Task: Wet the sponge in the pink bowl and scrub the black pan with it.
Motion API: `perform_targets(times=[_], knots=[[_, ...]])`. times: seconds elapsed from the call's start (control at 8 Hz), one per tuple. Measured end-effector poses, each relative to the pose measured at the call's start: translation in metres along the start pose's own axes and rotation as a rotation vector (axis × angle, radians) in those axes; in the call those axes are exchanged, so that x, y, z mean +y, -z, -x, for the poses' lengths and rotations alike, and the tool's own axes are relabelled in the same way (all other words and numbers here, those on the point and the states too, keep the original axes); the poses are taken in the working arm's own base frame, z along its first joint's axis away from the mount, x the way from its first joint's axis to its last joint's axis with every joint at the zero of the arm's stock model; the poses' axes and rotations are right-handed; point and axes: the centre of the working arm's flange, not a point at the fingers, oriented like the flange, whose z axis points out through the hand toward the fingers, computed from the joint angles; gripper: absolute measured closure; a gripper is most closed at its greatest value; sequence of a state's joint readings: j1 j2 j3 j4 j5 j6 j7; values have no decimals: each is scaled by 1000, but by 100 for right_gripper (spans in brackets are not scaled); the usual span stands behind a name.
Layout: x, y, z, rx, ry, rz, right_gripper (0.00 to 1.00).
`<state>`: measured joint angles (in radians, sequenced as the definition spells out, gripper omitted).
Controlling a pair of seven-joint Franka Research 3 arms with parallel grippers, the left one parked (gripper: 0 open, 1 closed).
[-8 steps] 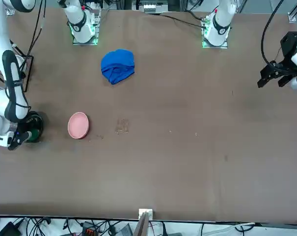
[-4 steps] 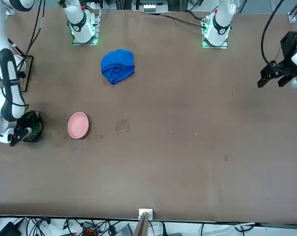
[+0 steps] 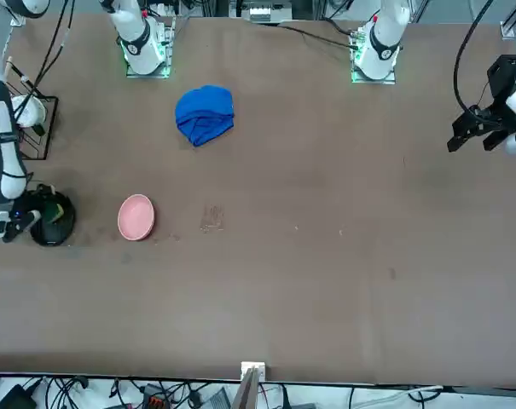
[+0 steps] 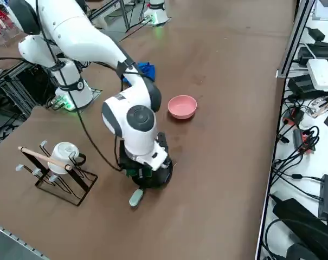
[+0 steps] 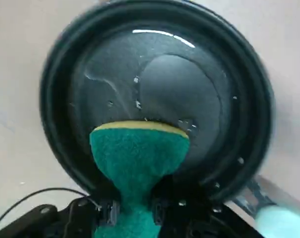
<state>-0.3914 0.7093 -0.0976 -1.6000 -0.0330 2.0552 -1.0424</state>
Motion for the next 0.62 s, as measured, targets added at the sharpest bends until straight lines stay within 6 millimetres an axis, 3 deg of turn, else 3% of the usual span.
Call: perform_targets(times=[0.62], knots=[[13, 5, -10, 51, 9, 110, 65]])
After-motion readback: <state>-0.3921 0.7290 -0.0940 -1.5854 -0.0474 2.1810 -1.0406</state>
